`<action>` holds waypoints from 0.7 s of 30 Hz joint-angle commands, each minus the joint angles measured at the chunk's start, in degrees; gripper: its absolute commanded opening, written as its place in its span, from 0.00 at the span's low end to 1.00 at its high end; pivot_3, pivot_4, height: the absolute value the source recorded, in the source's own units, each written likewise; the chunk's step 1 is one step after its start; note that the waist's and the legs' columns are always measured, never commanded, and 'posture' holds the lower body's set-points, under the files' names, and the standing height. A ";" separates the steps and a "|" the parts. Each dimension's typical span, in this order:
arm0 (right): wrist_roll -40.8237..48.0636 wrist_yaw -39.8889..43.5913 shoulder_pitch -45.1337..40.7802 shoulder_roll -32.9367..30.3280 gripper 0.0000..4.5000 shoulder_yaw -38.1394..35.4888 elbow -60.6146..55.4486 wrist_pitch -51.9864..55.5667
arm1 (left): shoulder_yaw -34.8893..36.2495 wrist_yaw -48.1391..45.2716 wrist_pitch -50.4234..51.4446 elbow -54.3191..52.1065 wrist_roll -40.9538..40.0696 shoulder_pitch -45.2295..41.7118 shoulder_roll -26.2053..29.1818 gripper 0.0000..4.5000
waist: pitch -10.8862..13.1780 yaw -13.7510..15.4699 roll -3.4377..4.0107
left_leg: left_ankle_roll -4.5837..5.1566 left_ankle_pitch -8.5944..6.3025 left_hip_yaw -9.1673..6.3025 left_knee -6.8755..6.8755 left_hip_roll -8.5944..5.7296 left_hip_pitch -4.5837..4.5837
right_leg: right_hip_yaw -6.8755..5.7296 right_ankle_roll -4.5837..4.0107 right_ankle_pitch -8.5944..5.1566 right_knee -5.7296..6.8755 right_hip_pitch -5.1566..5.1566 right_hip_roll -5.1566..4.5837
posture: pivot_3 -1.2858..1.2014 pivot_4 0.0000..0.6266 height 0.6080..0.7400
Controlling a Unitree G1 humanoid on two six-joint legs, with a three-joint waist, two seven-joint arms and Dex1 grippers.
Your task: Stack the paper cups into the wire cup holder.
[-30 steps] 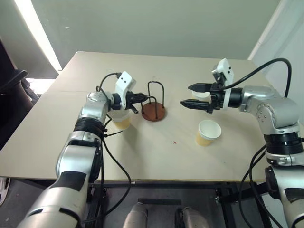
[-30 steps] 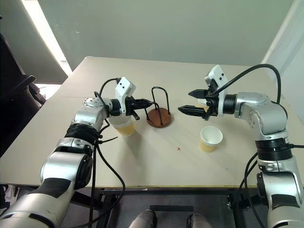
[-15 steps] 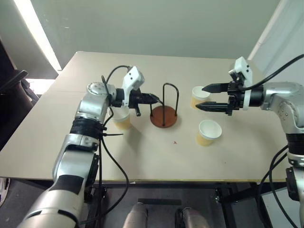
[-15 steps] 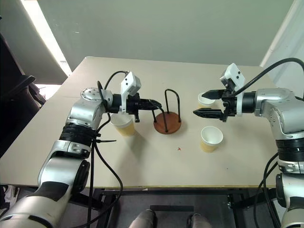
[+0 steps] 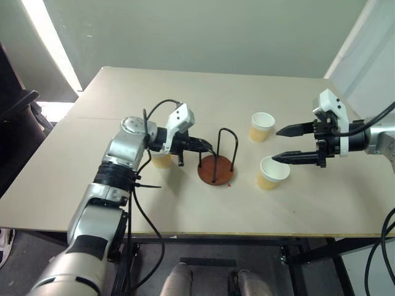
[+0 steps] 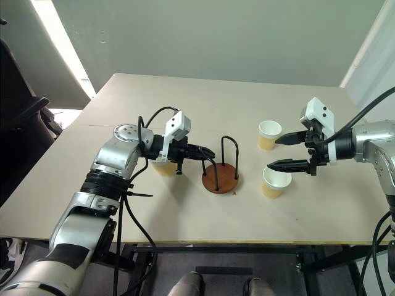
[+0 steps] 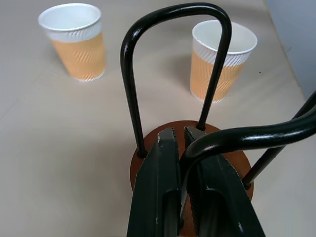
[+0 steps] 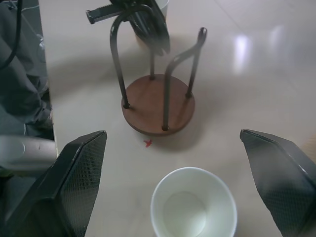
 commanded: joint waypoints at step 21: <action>1.65 -2.43 0.79 -1.00 1.00 -2.55 -3.15 -0.15 | -8.10 -2.80 -11.53 0.23 5.62 -1.11 -2.09 0.41 | -0.01 0.02 0.02 | 0.16 -0.10 0.02 0.17 -0.08 0.00 | 0.16 0.30 -0.03 -0.02 0.12 0.00 | 0.52 0.24 1.00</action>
